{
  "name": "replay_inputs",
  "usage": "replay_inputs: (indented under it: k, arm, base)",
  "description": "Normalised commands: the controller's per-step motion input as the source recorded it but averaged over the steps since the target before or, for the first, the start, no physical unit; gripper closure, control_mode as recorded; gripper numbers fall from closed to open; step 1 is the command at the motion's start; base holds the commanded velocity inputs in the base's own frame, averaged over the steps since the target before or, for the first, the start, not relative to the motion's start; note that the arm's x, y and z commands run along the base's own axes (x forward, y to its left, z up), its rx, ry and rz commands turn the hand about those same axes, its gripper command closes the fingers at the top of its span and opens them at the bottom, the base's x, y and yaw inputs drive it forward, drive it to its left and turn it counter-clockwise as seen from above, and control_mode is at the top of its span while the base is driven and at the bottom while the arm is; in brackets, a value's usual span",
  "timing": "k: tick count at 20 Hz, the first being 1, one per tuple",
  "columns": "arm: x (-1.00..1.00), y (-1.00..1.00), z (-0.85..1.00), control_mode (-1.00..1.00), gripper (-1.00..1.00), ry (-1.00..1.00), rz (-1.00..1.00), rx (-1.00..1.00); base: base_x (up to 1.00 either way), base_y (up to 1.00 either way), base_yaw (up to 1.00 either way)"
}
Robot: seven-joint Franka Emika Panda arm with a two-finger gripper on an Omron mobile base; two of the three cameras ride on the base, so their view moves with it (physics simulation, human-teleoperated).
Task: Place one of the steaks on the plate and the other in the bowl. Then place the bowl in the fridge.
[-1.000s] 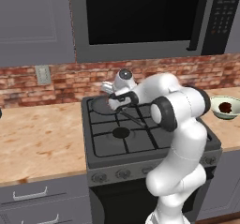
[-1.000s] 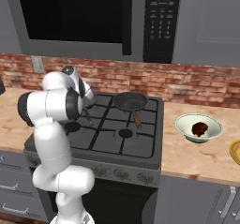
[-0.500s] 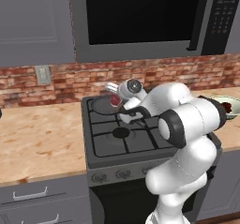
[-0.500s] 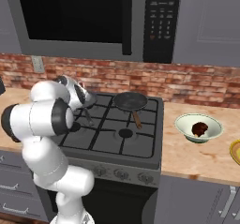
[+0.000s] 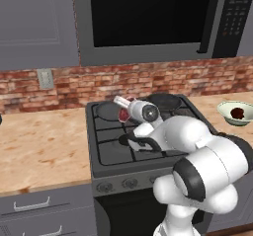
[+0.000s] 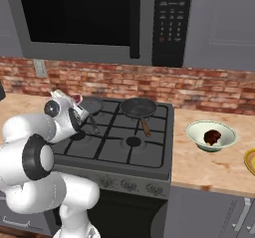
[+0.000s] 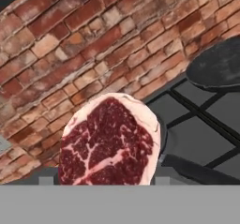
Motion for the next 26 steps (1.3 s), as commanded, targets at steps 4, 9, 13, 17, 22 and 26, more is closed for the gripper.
replay_inputs:
  k: [4,9,13,17,22,26]
  arm:
    - [-0.68,-0.05,0.59,-1.00,1.00,-0.03,0.00,0.05]
    - [-0.52,-0.09,0.63,-1.00,1.00,-0.01,0.00,0.05]
    - [-0.41,-0.08,0.64,-1.00,1.00,0.00,0.00,0.05]
    - [-0.40,-0.08,0.46,-1.00,1.00,0.00,0.00,0.04]
    - [-0.45,-0.15,0.21,-1.00,1.00,0.03,-0.02,0.04]
    - [-0.20,-0.32,0.42,-1.00,1.00,0.29,-0.06,0.07]
  base:
    - [0.00,0.00,0.00]
    - [0.00,0.00,0.00]
    - [0.00,0.00,0.00]
    - [0.00,0.00,0.00]
    - [0.00,0.00,0.00]
    - [0.00,0.00,0.00]
